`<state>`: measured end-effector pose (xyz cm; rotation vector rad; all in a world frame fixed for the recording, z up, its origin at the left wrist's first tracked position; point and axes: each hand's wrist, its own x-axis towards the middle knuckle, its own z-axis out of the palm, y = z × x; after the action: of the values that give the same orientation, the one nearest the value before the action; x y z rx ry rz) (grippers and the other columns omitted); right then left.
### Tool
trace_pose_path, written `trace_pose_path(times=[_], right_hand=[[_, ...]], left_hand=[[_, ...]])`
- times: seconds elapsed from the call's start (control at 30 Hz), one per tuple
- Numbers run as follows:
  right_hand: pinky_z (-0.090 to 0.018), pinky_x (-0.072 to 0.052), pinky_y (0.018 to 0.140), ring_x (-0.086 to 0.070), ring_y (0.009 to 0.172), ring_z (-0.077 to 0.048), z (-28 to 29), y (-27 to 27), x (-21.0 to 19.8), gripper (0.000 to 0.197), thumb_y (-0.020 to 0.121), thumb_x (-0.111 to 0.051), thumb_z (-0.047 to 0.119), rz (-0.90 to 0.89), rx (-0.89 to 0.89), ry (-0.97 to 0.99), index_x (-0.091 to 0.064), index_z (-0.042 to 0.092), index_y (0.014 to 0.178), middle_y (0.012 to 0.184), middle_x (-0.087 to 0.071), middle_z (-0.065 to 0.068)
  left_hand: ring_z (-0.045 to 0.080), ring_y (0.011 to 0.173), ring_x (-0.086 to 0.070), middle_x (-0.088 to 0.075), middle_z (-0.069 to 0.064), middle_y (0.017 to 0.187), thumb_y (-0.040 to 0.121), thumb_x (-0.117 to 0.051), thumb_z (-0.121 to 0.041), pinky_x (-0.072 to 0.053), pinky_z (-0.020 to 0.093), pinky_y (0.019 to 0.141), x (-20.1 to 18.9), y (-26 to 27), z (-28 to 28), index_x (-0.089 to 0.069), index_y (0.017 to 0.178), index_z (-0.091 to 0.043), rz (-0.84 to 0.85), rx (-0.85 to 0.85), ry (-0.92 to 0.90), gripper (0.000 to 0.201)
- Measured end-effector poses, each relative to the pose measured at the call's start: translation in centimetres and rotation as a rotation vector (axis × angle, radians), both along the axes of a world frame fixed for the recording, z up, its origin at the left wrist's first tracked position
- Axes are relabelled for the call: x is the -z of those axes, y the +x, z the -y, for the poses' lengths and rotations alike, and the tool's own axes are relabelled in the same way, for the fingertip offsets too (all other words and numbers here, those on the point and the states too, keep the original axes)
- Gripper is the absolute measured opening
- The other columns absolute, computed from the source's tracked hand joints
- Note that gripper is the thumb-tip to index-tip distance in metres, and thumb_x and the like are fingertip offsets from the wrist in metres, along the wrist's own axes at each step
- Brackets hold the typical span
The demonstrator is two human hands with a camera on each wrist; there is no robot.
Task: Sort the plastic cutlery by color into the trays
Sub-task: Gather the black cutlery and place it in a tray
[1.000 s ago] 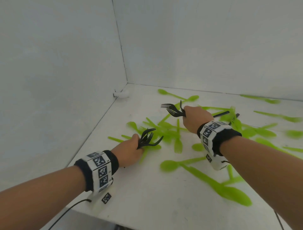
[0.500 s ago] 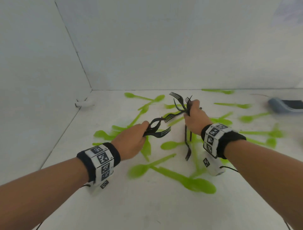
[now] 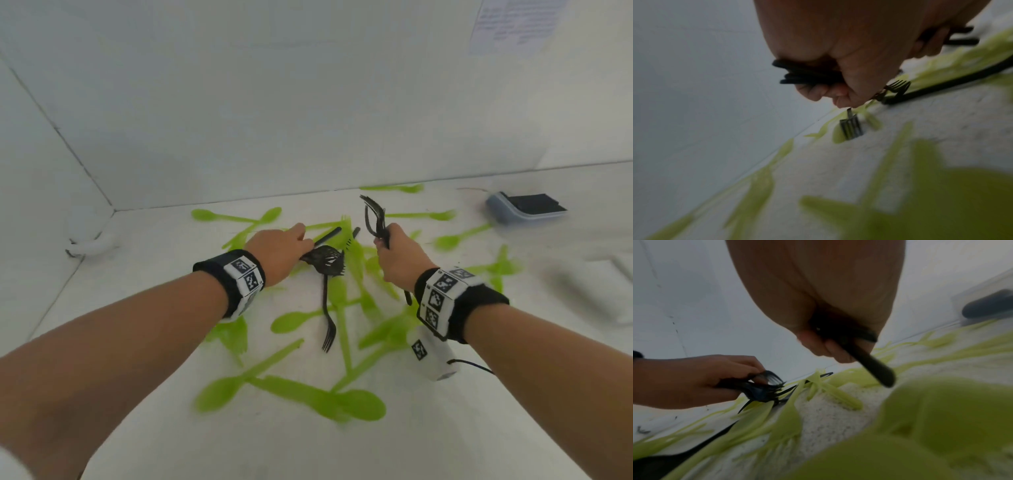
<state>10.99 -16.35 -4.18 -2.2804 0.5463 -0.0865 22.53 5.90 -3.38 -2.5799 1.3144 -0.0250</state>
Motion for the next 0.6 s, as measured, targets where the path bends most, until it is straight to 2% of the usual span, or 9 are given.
trace_pose_path(times=[0.07, 0.13, 0.2, 0.27, 0.33, 0.43, 0.53, 0.6], right_hand=[[-0.037, -0.044, 0.064, -0.058, 0.079, -0.031, 0.4, -0.1, 0.3, 0.008, 0.104, -0.043, 0.021, -0.04, -0.053, -0.049, -0.043, 0.017, 0.111, 0.086, -0.056, -0.006], [-0.035, -0.039, 0.064, -0.056, 0.082, -0.028, 0.6, 0.0, 0.4, 0.005, 0.103, -0.047, 0.023, -0.052, -0.097, -0.085, -0.048, 0.02, 0.107, 0.087, -0.057, -0.003], [-0.034, -0.04, 0.071, -0.058, 0.089, -0.027, 0.6, 0.5, 0.3, 0.008, 0.102, -0.052, 0.026, -0.037, -0.136, -0.126, -0.057, 0.021, 0.105, 0.091, -0.061, 0.001], [-0.034, -0.045, 0.079, -0.059, 0.097, -0.026, 0.4, 1.2, 0.0, 0.02, 0.099, -0.056, 0.026, -0.024, -0.181, -0.153, -0.066, 0.022, 0.116, 0.102, -0.066, 0.001], [-0.033, -0.045, 0.083, -0.06, 0.103, -0.027, 0.1, 2.3, -0.2, 0.027, 0.097, -0.058, 0.024, -0.053, -0.247, -0.215, -0.066, 0.021, 0.123, 0.106, -0.064, -0.001], [-0.031, -0.044, 0.081, -0.06, 0.104, -0.027, -0.5, 3.9, -0.3, 0.028, 0.095, -0.059, 0.022, -0.151, -0.375, -0.354, -0.065, 0.022, 0.123, 0.104, -0.061, 0.0], [-0.033, -0.049, 0.076, -0.063, 0.099, -0.026, -0.9, 4.9, -0.2, 0.026, 0.092, -0.057, 0.021, -0.208, -0.455, -0.482, -0.065, 0.028, 0.115, 0.104, -0.066, 0.001], [-0.032, -0.047, 0.071, -0.064, 0.095, -0.025, -1.1, 5.2, -0.2, 0.02, 0.092, -0.057, 0.023, -0.231, -0.501, -0.574, -0.064, 0.03, 0.109, 0.099, -0.065, 0.003]], left_hand=[[0.033, 0.085, -0.062, -0.04, 0.005, 0.147, 0.097, -0.049, -0.009, -0.039, 0.035, 0.064, -0.5, 1.3, 0.0, -0.053, 0.134, -0.021, 0.01, 0.087, 0.118, 0.039], [0.033, 0.099, -0.064, -0.03, 0.001, 0.16, 0.096, -0.046, -0.004, -0.044, 0.034, 0.071, -1.1, 2.3, -0.1, -0.048, 0.143, -0.026, 0.011, 0.115, 0.191, 0.052], [0.031, 0.117, -0.061, -0.02, -0.004, 0.167, 0.094, -0.042, 0.0, -0.048, 0.033, 0.082, -1.3, 2.7, -0.1, -0.036, 0.153, -0.034, -0.003, 0.114, 0.245, 0.068], [0.028, 0.128, -0.055, -0.011, -0.009, 0.17, 0.094, -0.041, 0.004, -0.044, 0.03, 0.083, -1.1, 2.6, 0.0, -0.026, 0.158, -0.037, -0.027, 0.104, 0.309, 0.077], [0.029, 0.127, -0.055, -0.012, -0.009, 0.17, 0.095, -0.041, 0.004, -0.043, 0.03, 0.082, -0.7, 2.5, 0.0, -0.029, 0.157, -0.035, -0.049, 0.098, 0.313, 0.075], [0.03, 0.125, -0.057, -0.022, -0.005, 0.167, 0.1, -0.043, -0.004, -0.05, 0.036, 0.089, -0.3, 2.7, -0.6, -0.041, 0.151, -0.031, -0.062, 0.09, 0.252, 0.058], [0.032, 0.108, -0.064, -0.028, 0.0, 0.161, 0.104, -0.046, -0.019, -0.048, 0.034, 0.078, -0.5, 2.7, -1.2, -0.054, 0.136, -0.025, -0.023, 0.137, 0.211, 0.033], [0.031, 0.104, -0.064, -0.034, 0.002, 0.156, 0.105, -0.047, -0.023, -0.043, 0.033, 0.074, -0.6, 2.8, -1.8, -0.057, 0.132, -0.023, 0.004, 0.182, 0.195, 0.028]])
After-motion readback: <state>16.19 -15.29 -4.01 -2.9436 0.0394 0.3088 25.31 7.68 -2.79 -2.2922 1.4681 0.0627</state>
